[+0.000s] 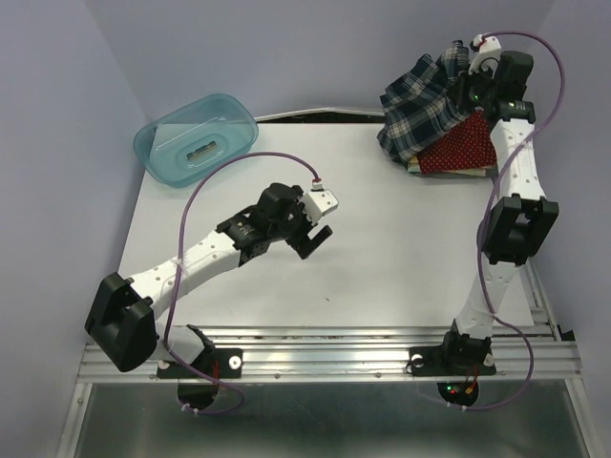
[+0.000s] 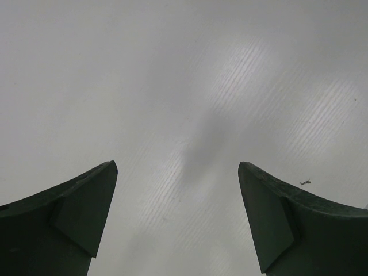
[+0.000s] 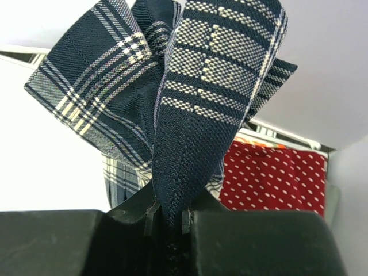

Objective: Fold and stack the skirts
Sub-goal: Neatly place the folded skirt to the corner

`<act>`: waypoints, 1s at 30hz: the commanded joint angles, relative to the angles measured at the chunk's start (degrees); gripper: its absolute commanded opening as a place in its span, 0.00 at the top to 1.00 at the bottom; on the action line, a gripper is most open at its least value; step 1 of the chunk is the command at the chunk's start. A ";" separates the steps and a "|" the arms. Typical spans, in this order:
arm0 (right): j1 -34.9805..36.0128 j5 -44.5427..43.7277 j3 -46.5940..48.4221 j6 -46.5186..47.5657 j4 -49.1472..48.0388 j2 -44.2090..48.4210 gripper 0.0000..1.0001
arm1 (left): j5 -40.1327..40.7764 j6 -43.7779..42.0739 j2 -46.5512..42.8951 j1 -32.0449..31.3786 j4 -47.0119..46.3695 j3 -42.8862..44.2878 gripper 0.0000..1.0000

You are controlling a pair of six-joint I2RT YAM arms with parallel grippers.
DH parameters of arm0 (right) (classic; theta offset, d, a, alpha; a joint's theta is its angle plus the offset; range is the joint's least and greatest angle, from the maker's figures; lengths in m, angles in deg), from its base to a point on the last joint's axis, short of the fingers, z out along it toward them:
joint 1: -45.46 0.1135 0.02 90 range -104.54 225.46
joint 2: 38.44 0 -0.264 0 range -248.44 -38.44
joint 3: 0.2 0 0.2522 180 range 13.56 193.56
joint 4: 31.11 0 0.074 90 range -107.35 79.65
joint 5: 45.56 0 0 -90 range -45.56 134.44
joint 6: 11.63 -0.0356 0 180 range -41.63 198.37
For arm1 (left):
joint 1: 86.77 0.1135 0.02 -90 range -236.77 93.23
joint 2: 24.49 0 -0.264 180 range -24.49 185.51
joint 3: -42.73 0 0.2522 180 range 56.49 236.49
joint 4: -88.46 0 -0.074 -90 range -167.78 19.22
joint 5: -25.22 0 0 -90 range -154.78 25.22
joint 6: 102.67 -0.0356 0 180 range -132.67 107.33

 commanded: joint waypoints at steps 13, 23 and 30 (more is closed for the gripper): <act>-11.80 4.41 -1.23 -3.15 -7.07 -4.20 0.99 | 0.27 -0.79 1.56 0.46 -0.47 0.90 0.01; -15.76 3.81 -3.96 -4.74 -7.07 -12.11 0.99 | 0.36 -0.88 2.70 0.64 0.67 1.61 0.01; -16.29 -0.05 -2.11 -4.65 -9.17 -17.21 0.99 | 0.71 -0.88 3.05 0.82 1.90 1.96 0.01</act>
